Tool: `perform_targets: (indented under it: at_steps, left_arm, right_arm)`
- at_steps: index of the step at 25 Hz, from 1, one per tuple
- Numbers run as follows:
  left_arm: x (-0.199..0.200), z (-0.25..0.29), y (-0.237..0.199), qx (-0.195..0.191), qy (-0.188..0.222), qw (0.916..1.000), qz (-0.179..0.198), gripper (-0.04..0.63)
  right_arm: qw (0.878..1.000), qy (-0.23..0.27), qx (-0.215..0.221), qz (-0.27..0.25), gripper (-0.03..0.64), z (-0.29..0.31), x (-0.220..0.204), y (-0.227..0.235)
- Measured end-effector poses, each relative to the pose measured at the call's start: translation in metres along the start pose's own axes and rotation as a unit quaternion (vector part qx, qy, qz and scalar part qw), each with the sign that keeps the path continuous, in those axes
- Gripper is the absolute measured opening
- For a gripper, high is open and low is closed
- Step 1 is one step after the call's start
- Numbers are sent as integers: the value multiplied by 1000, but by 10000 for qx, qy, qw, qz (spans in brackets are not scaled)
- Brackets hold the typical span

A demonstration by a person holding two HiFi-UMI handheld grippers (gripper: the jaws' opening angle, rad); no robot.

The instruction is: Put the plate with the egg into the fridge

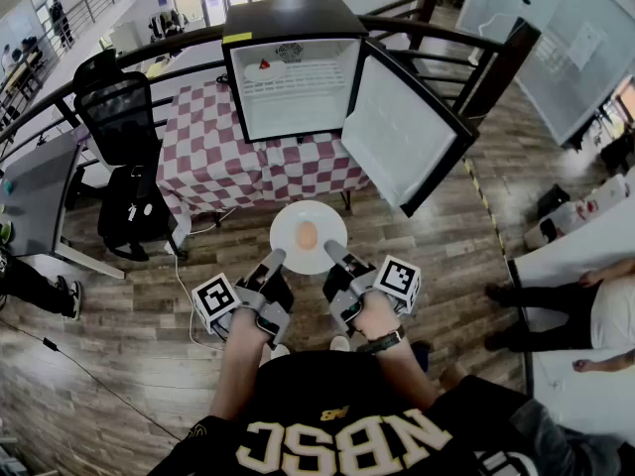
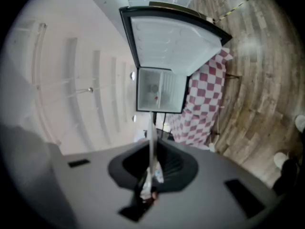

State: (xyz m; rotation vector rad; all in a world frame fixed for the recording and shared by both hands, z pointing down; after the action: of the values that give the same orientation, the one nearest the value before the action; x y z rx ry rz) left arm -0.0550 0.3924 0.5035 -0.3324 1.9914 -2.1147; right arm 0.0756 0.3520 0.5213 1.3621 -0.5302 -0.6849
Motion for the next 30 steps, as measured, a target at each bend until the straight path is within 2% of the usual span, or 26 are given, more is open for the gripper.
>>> perform_targets:
  at_steps: [8,16,20,25,28,30]
  left_arm:
    - [-26,14,-4,91,51,9999,-80,35]
    - [-62,32,-2,48,151,9999,-70,35]
    - [-89,44,-1,-18,100,9999,-125,35]
    - [-113,46,-7,214,113,9997,-26,35]
    - [-116,41,-12,304,288,9991,-106,35]
    - [-111,34,-18,383,407,9982,-199,35]
  right_arm:
    - [9993,82,94,357,38,-13,24,6]
    - [9988,4,311,379,38,-34,57,9]
    - [9964,234,424,692,38,-51,80,15]
    - [9947,332,336,909,38,-70,90,31]
    - [9923,180,341,1176,38,-69,87,39]
    - [9930,52,296,1146,38,-65,80,43]
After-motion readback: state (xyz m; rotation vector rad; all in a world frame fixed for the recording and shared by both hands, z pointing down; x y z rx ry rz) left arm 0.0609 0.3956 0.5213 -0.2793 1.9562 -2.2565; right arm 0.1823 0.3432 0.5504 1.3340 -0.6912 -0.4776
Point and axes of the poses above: the fingertips, and each gripper's own axes: z forward along the fingers, y to its right, x out of its top, the point moved 2 cm from there along -z, backward along the fingers, and after that the axes turned 7 degrees about y, right-handed, at the moved point
